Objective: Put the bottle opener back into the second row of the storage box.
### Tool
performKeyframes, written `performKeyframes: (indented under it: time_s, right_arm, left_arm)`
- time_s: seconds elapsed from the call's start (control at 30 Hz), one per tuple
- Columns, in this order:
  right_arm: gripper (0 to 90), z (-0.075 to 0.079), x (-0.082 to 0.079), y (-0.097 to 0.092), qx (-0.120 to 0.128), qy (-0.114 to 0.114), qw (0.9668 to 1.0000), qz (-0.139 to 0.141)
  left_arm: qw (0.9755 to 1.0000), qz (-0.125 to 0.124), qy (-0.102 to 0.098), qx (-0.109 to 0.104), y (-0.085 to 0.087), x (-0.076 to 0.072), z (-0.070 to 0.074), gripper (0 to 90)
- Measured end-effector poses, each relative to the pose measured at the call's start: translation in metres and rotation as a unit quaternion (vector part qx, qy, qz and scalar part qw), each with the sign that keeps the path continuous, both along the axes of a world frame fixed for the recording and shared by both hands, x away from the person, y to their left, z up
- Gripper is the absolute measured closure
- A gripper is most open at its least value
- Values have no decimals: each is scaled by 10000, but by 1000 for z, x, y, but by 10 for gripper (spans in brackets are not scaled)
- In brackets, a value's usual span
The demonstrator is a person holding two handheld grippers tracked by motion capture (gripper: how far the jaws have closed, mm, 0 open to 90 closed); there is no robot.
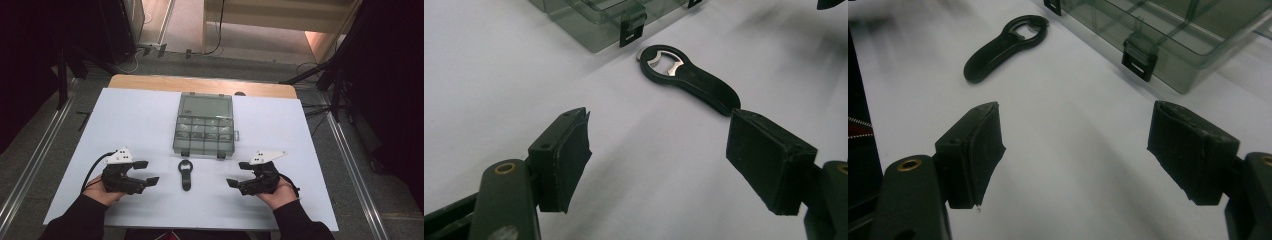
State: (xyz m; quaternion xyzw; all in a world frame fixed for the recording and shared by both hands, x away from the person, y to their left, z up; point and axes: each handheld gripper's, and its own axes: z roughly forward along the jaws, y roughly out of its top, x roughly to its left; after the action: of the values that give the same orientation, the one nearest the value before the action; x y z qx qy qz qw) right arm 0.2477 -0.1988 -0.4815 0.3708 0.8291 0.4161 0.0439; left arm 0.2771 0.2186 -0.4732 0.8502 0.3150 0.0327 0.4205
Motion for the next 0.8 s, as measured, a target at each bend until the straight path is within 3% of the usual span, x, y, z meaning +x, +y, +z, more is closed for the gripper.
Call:
performKeyframes:
  time_s: [0.37, 0.8]
  right_arm:
    - [232, 0, 7, 21, 34, -4, 9998, 211]
    - [222, 1, 13, 38, 47, 25, 9998, 172]
  left_arm:
    - [10000, -1, -6, -5, 0, 0, 0, 253]
    - [10000, 6, -4, -7, 1, 0, 1, 253]
